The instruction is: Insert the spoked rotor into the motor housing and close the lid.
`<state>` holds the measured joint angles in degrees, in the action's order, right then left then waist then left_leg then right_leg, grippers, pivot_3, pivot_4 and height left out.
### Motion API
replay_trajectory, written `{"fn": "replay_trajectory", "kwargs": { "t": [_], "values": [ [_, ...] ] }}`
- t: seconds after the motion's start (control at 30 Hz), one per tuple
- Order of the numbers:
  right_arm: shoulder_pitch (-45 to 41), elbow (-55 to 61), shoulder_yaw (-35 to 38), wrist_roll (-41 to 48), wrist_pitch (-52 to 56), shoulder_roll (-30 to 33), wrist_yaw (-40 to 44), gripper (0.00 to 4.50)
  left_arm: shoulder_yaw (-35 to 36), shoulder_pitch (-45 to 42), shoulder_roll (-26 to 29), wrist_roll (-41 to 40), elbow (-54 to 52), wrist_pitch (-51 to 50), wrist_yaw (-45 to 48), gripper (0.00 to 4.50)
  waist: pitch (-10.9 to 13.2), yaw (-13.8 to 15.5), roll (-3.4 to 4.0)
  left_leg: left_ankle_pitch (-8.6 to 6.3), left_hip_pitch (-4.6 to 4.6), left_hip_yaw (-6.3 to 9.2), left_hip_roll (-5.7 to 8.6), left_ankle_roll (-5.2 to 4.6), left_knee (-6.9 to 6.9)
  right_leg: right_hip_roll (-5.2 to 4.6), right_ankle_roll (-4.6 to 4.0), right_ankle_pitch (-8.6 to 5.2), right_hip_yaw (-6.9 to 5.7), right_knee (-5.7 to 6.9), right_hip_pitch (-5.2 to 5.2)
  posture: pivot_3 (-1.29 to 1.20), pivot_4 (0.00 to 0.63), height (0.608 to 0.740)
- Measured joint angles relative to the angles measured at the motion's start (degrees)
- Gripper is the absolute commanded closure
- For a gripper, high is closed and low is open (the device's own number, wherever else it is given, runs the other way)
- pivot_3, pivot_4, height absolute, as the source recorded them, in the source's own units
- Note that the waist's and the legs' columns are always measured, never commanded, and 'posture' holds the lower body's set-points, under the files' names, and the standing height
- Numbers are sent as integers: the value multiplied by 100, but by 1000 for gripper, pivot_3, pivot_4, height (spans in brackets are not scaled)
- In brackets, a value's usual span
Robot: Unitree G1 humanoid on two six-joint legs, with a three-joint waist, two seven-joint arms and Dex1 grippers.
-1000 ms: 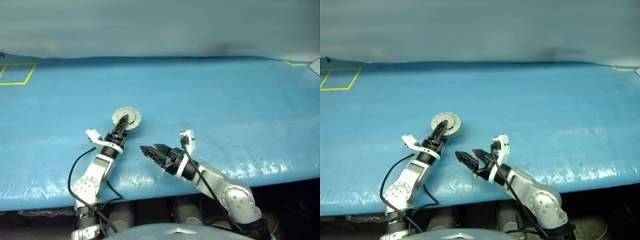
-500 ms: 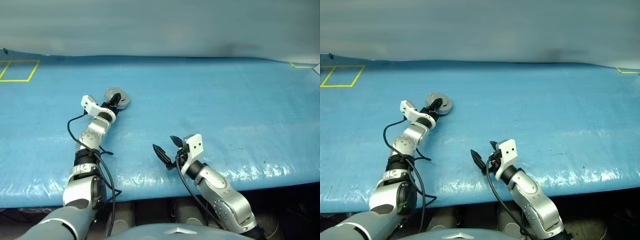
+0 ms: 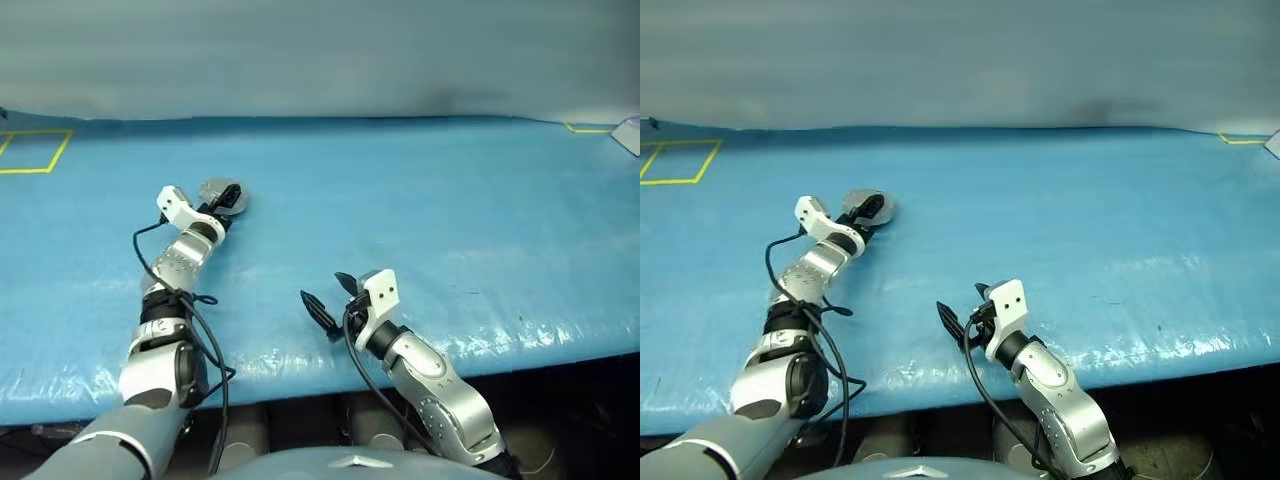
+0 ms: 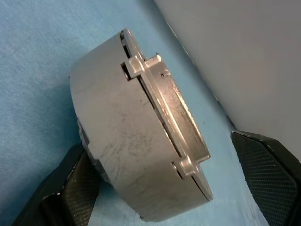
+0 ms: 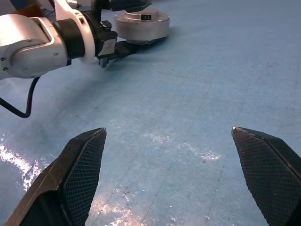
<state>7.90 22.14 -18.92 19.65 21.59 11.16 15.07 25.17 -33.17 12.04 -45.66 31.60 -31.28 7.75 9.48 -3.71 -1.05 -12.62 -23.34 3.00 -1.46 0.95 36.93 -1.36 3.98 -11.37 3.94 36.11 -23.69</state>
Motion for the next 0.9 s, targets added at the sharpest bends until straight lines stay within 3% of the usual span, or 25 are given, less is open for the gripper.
{"fn": "replay_trajectory", "kwargs": {
  "t": [0.13,0.23,0.37,0.5,0.67,0.77,0.9],
  "values": [
    [-30,-22,80,-9,22,-26,69,0,-1,913,222,-229,-1350,-1056,-160,22,-29,-24,17,-2,46,-12,-3,2,-18,-1,-18,-12,5,6,27,0,150,740],
    [-81,-76,155,-11,16,57,255,0,-623,1935,726,15,-2602,-1375,157,22,-59,-52,29,-4,70,-30,-6,5,-33,-4,-24,-15,18,8,30,0,150,740],
    [-85,-305,412,-132,-209,334,504,0,-1956,3297,1421,1478,-3955,-186,913,22,-68,16,35,-5,72,-50,-3,7,-49,-17,-29,-18,29,-4,17,0,150,740],
    [-26,-565,575,-546,-1041,416,580,0,-2475,4077,1136,2574,-4221,1273,930,22,-68,112,27,-8,51,-57,-4,11,-60,-23,-29,-19,28,-18,-7,0,150,740],
    [230,-792,718,-820,-1561,286,484,0,-2623,4663,713,3460,-4294,2655,721,22,-65,188,21,-8,29,-63,-12,10,-84,-14,-39,-25,27,-16,-34,0,150,740],
    [401,-802,792,-987,-1794,165,338,0,-2621,4901,343,3787,-4269,3599,580,22,-66,215,20,-9,20,-72,-11,10,-87,-16,-40,-27,31,-16,-44,0,150,740],
    [477,-834,813,-1075,-1889,-32,212,0,-2599,4933,239,3935,-4070,4060,542,22,-68,219,18,-8,9,-74,-12,10,-79,-13,-40,-27,31,-8,-60,0,150,740]
  ]
}}
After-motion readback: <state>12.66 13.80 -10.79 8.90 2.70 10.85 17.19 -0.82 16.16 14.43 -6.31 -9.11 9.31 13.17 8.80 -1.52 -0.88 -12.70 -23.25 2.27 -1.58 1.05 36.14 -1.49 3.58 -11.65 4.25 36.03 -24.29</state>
